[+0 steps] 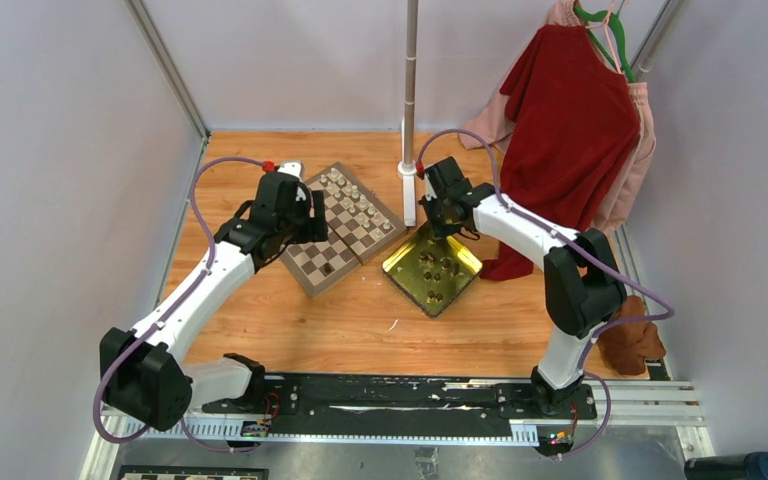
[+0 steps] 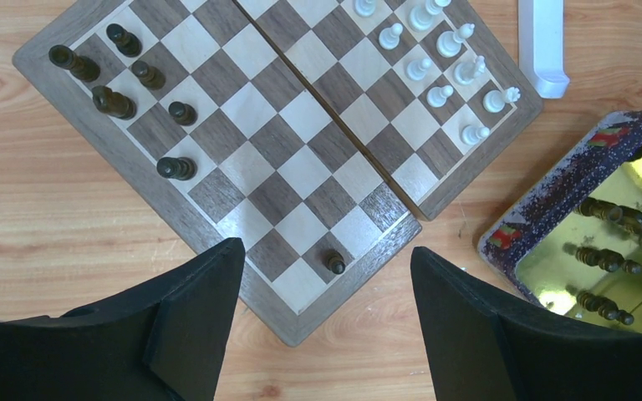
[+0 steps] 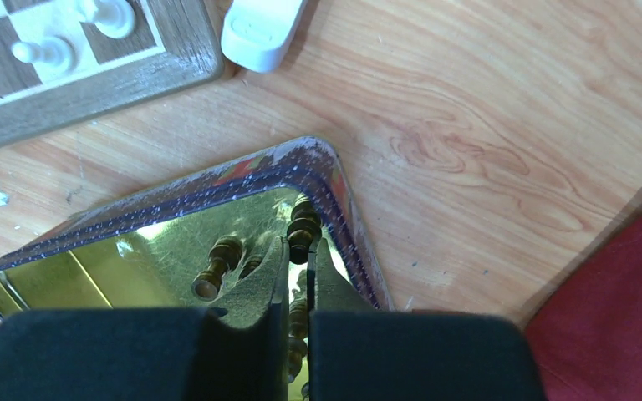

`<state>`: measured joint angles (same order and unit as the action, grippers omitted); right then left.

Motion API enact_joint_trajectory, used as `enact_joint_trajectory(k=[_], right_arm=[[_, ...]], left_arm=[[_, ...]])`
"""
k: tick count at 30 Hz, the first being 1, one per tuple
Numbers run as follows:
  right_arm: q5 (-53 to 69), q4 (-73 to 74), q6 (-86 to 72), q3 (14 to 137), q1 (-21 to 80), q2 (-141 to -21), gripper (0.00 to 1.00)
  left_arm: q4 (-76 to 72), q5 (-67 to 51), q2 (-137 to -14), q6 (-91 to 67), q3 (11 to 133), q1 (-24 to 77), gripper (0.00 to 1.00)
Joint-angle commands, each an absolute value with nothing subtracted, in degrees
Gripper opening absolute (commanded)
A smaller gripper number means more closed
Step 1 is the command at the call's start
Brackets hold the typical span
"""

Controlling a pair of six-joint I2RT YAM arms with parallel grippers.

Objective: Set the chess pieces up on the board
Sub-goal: Pick up the chess piece from the storage box, then pick up.

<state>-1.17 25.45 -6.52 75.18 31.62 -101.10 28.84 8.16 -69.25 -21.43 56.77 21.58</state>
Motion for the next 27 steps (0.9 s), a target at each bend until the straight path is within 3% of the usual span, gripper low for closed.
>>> enact_joint_trajectory(k=[1,16,27], right_arm=[[-2.2,28.1,-4.9,79.0,31.8,-99.0,0.0],[-1.1,29.6,-3.9,79.9,32.6,-98.6,0.0],[1.1,36.1,-1.5,94.4,40.3,-104.9,0.0]], left_arm=[[28.4,9.3,-66.9,-21.4,57.2,22.1,0.78],[28.6,10.1,-64.6,-22.0,56.1,22.1,0.78],[32.3,13.0,-60.8,-20.5,56.2,22.1,0.78]])
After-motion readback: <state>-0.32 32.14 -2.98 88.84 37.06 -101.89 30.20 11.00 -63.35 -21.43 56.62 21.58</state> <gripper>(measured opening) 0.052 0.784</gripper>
